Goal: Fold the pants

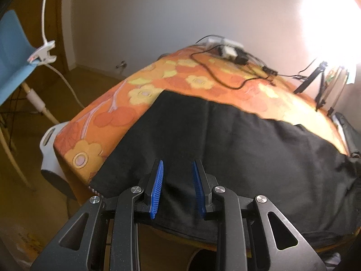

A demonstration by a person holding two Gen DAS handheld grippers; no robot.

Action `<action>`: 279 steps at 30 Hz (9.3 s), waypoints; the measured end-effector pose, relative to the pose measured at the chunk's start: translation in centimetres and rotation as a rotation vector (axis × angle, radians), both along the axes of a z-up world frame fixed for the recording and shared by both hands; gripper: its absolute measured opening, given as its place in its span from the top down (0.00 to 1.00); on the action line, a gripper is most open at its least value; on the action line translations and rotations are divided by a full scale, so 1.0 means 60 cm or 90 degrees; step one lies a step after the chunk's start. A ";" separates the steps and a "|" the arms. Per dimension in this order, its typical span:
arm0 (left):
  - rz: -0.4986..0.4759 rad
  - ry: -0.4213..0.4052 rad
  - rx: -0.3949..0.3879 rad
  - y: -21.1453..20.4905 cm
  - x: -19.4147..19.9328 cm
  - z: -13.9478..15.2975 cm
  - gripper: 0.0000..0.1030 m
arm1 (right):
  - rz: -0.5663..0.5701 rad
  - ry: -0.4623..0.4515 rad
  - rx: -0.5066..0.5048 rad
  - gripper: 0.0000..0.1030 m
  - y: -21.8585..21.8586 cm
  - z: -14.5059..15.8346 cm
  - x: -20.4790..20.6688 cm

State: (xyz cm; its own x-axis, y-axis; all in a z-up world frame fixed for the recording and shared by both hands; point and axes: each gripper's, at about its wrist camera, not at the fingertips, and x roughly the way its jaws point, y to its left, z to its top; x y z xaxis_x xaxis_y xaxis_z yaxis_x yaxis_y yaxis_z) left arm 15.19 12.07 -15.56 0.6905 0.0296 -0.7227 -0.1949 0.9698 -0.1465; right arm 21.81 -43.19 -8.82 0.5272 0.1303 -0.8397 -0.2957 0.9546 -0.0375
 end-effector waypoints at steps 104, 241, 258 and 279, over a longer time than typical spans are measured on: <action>0.076 0.004 -0.235 0.161 -0.098 -0.021 0.55 | 0.537 0.041 0.052 0.55 0.605 -0.061 -0.029; -0.031 -0.157 0.243 -0.088 -0.115 -0.016 0.74 | 0.280 0.277 0.164 0.96 0.780 -0.135 0.165; -0.113 -0.167 0.088 -0.073 -0.110 0.010 0.94 | 0.180 0.280 0.294 0.31 0.648 -0.108 0.206; -0.181 -0.142 0.102 -0.117 -0.111 -0.012 0.94 | 0.177 0.342 0.318 0.87 0.731 -0.191 0.192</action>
